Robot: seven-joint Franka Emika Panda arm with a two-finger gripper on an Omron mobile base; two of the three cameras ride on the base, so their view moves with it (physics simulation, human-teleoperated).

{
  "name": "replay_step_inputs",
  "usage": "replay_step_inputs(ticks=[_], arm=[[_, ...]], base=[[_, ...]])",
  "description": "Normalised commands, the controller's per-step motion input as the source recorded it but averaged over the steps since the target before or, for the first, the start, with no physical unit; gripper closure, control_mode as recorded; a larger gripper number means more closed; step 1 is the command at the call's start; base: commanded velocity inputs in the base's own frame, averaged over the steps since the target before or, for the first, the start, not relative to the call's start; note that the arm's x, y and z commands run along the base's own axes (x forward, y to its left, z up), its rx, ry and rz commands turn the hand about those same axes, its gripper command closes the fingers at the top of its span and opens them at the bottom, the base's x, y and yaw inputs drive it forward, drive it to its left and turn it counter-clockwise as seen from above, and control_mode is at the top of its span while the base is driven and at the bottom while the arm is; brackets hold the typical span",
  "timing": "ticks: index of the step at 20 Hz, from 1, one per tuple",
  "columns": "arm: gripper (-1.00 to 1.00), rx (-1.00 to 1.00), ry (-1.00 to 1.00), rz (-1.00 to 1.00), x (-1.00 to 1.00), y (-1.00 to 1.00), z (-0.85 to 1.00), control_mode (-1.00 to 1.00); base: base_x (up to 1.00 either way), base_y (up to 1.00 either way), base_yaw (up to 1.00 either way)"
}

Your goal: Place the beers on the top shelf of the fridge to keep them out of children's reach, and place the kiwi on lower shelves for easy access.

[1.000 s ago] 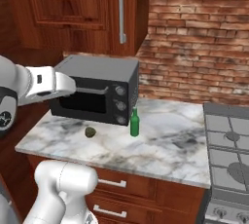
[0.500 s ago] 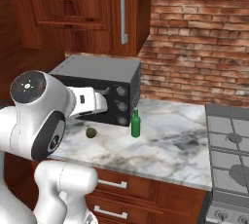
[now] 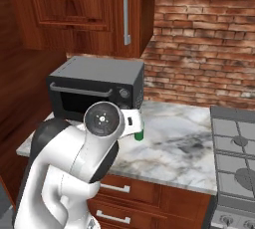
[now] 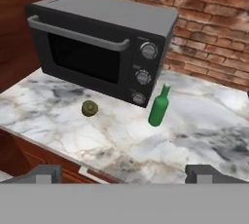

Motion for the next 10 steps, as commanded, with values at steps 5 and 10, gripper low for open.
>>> replay_step_inputs(ticks=[5, 10], arm=[[-1.0, 0.06, -0.06, 0.11, 0.41, -0.24, -0.2, -1.0], [-1.0, 0.04, -0.05, 0.12, 0.4, -0.08, -0.23, -1.0]], base=[[0.0, 0.0, 0.0], [0.0, 0.0, 0.0]])
